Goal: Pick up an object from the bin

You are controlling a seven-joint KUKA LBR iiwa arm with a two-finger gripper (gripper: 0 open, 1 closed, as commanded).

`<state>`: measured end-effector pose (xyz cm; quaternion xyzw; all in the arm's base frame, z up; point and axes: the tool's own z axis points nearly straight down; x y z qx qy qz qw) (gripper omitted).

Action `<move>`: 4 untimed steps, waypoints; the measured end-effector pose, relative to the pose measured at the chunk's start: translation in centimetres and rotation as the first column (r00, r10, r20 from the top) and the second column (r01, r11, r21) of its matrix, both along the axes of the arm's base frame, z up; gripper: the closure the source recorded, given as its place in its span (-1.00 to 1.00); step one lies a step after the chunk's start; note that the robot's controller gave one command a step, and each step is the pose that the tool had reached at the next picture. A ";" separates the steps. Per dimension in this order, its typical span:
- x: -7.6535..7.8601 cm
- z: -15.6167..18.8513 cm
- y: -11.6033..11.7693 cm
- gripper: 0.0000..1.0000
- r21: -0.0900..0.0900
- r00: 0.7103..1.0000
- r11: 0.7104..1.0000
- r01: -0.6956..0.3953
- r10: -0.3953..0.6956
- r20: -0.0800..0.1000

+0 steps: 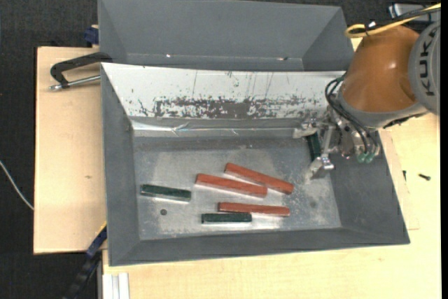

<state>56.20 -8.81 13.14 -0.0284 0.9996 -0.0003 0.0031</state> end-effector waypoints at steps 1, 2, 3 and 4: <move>0.8 -3.5 1.4 1.00 -0.001 1.000 1.000 0.023 -0.023 0.002; 0.8 -3.5 1.4 1.00 -0.001 1.000 1.000 0.023 -0.023 0.002; 1.8 9.3 3.8 1.00 0.001 1.000 1.000 -0.005 0.005 0.001; 1.8 9.3 3.8 -1.00 0.001 1.000 1.000 -0.005 0.005 0.001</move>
Offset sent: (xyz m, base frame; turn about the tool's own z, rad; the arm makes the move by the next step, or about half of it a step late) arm 0.0000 0.0000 0.0000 0.0000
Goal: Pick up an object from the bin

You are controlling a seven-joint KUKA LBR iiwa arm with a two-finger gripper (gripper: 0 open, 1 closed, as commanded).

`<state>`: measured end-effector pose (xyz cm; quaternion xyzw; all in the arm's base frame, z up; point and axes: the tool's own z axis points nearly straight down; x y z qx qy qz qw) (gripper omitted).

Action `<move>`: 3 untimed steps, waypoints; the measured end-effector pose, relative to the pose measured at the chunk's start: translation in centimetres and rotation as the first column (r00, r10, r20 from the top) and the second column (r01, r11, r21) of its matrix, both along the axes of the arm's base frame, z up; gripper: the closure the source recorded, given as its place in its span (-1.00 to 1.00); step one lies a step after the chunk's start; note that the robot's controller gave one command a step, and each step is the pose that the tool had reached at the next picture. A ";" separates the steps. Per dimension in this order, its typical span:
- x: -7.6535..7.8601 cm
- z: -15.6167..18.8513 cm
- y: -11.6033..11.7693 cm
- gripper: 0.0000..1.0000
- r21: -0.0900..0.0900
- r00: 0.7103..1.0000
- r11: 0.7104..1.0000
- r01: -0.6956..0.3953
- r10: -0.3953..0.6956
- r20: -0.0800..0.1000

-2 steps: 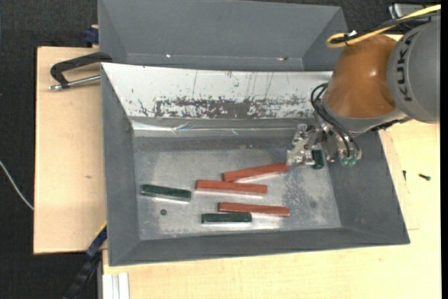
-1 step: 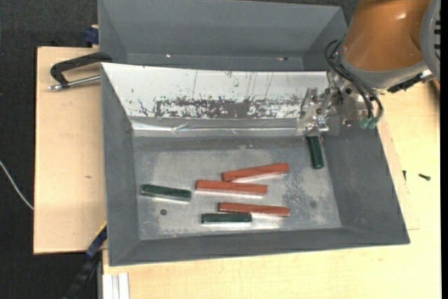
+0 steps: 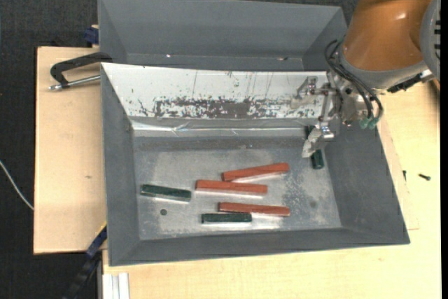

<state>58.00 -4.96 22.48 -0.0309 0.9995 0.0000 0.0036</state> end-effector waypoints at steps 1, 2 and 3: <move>0.0 0.0 0.0 -1.00 0.000 1.000 1.000 0.000 0.000 0.000; -0.5 -14.8 4.6 1.00 -0.001 0.999 0.999 -0.045 0.045 0.014; -0.4 -14.6 4.6 1.00 -0.001 0.999 0.999 -0.043 0.043 0.018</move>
Offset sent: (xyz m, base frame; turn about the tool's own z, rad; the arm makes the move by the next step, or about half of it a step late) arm -0.0123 0.0456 -0.1548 -0.0445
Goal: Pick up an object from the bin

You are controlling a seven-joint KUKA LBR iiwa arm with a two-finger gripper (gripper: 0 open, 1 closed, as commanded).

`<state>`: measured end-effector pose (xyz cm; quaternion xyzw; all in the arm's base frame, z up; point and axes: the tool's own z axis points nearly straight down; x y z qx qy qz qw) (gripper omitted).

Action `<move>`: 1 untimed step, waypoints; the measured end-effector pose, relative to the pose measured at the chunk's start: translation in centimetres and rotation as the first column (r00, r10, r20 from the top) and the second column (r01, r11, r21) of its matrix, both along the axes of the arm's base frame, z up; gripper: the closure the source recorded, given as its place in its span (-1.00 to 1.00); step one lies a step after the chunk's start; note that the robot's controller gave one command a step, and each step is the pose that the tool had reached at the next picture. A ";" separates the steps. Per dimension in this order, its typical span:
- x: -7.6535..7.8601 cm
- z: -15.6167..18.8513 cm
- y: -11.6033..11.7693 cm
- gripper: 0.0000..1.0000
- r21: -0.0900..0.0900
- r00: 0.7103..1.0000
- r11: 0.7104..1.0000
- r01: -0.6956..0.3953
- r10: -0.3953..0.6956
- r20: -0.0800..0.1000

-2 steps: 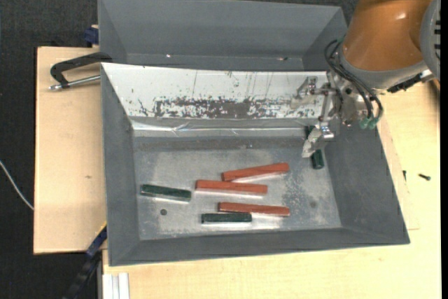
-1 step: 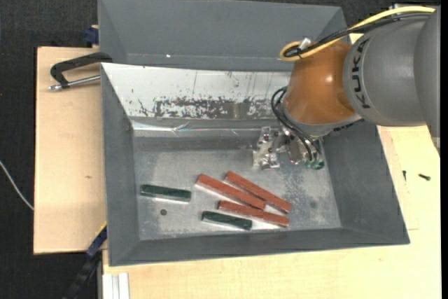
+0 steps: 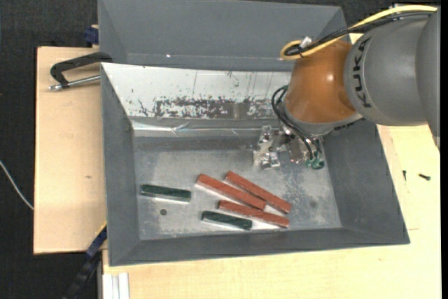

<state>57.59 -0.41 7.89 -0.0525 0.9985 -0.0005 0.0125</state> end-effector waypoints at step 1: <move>-0.1 0.1 0.0 1.00 0.000 1.000 1.000 -0.001 0.001 -0.002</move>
Offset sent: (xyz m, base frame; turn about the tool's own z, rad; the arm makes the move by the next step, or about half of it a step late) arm -0.0054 -0.0327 -0.0089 -0.2996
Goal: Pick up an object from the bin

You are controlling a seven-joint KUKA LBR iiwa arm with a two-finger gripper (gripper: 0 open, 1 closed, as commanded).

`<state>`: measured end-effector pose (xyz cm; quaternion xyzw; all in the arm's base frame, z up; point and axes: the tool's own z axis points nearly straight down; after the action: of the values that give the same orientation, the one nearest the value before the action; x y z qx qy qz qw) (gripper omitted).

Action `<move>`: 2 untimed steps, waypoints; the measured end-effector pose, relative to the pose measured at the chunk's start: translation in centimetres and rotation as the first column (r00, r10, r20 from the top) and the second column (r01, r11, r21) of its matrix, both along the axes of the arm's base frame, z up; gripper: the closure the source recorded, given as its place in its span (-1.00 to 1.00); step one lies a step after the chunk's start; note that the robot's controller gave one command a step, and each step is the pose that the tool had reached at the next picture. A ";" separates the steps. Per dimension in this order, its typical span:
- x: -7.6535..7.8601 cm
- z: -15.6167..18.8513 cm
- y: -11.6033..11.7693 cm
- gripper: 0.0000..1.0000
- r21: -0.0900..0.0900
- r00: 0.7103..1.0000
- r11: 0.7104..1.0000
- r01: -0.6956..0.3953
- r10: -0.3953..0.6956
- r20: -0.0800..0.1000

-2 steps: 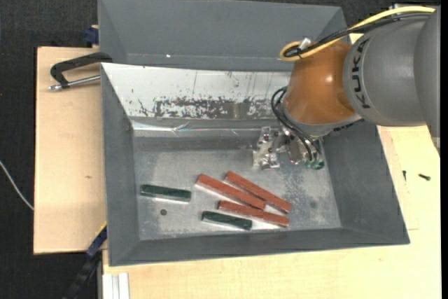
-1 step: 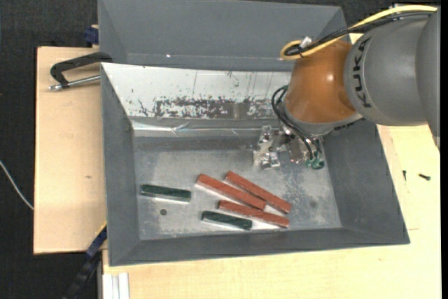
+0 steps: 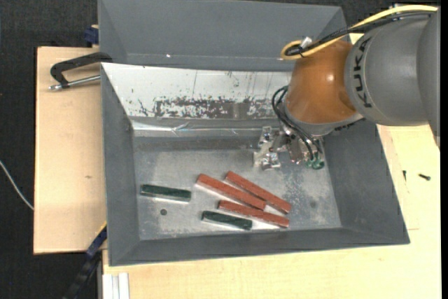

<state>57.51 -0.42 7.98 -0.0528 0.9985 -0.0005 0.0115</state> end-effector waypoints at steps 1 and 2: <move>-0.3 3.2 -1.3 1.00 -0.001 0.992 0.992 -0.124 0.124 -0.010; 2.6 18.6 -0.9 1.00 -0.002 0.988 0.988 -0.157 0.157 -0.008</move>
Offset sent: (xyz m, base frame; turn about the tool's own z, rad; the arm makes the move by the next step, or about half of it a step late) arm 0.0225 -0.0092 0.1812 -0.1588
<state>60.08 -1.30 26.63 -0.1315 0.9913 -0.0008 0.0076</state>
